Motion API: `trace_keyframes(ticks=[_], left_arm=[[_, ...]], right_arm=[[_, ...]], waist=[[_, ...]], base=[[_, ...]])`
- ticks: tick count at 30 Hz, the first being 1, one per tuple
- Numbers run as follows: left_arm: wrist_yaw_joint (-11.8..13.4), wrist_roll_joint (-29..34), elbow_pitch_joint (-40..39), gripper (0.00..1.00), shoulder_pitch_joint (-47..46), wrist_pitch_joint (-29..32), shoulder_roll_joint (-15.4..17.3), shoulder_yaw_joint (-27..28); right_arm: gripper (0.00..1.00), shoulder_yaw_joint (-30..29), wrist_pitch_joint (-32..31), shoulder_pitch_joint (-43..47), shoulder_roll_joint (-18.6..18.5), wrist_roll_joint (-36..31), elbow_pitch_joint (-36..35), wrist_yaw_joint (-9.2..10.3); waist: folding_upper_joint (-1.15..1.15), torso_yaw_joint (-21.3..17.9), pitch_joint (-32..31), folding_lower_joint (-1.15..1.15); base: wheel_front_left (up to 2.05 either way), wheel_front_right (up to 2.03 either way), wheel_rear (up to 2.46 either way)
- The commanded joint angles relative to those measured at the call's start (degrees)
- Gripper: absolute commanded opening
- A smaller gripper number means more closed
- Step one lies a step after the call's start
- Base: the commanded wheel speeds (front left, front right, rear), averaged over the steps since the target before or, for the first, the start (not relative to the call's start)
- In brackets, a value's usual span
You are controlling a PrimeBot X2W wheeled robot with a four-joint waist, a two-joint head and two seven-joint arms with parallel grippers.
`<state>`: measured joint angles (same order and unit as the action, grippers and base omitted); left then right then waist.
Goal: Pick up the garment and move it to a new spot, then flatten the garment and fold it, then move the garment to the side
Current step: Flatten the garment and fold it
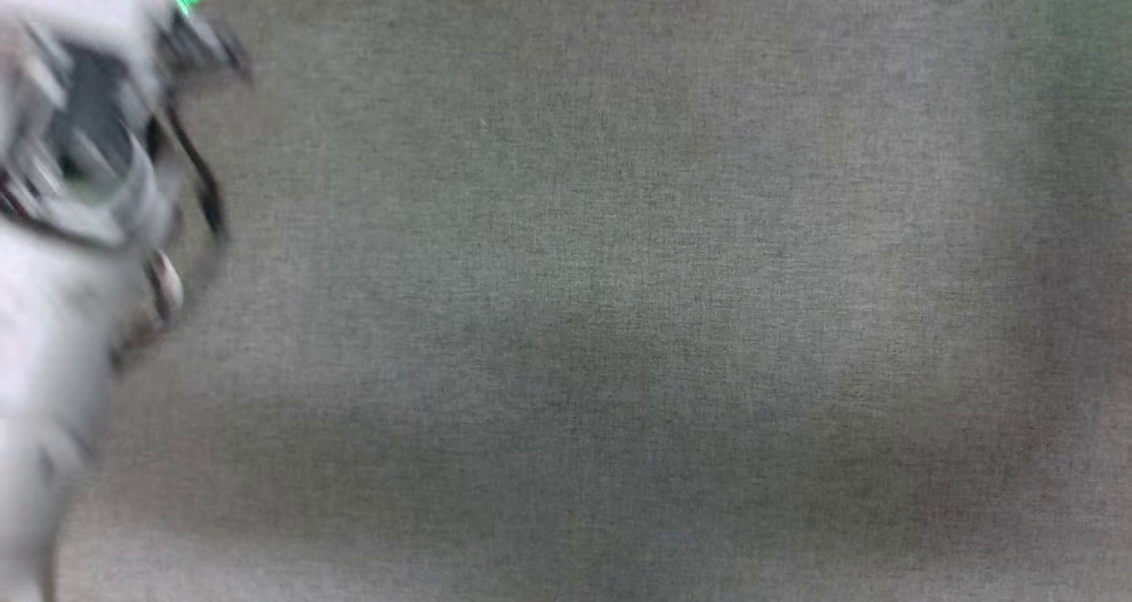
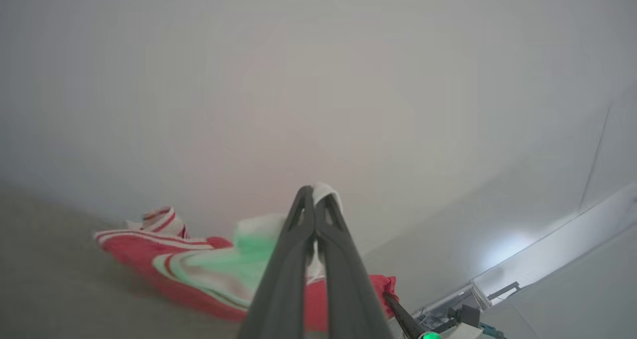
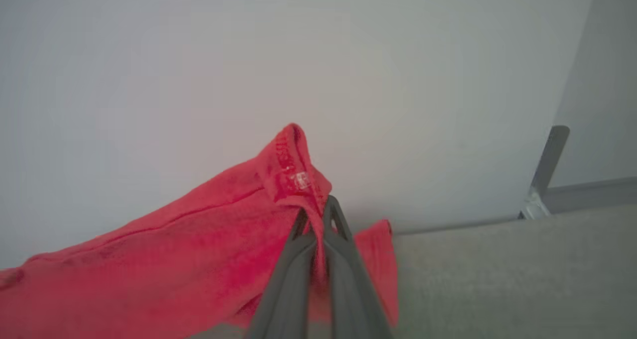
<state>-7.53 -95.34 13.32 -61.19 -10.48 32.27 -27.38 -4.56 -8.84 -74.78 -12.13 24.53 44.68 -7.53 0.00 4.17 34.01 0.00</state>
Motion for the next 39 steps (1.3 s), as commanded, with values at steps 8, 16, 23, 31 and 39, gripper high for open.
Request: trace_keyframes(ticks=[8,16,23,31,39], left_arm=[[0.12,2.96,-17.13,0.0,21.23,-3.11,0.71,1.06],[0.12,6.85,-27.33,0.0,40.81,-4.48,3.25,3.43],[0.12,8.87,-35.32,0.0,53.79,-4.69,2.12,6.66],[0.12,13.36,-42.17,0.0,65.46,-4.64,1.05,11.97],[0.11,15.05,-40.07,0.0,59.82,-3.32,3.1,8.98]], right_arm=[[0.0,2.85,-7.89,24.24,-5.04,10.87,-19.91,0.06],[0.0,-2.26,-15.59,45.51,-4.43,13.73,-38.84,0.06],[0.0,-7.59,-20.88,59.09,-1.01,14.22,-50.92,0.06],[0.0,-13.03,-25.58,68.56,2.64,13.79,-63.02,0.05],[0.0,-12.77,-28.42,65.54,3.91,12.24,-64.75,0.06]], waist=[[0.0,0.33,-3.95,0.0],[0.0,-1.32,-8.18,0.0],[0.0,-1.7,-10.27,0.0],[0.0,-2.32,-10.41,0.0],[0.0,-2.23,-9.05,0.0]], base=[[0.0,0.0,0.0],[0.0,0.0,0.0],[0.0,0.0,0.0],[0.0,0.0,0.0],[0.0,0.0,0.0]])
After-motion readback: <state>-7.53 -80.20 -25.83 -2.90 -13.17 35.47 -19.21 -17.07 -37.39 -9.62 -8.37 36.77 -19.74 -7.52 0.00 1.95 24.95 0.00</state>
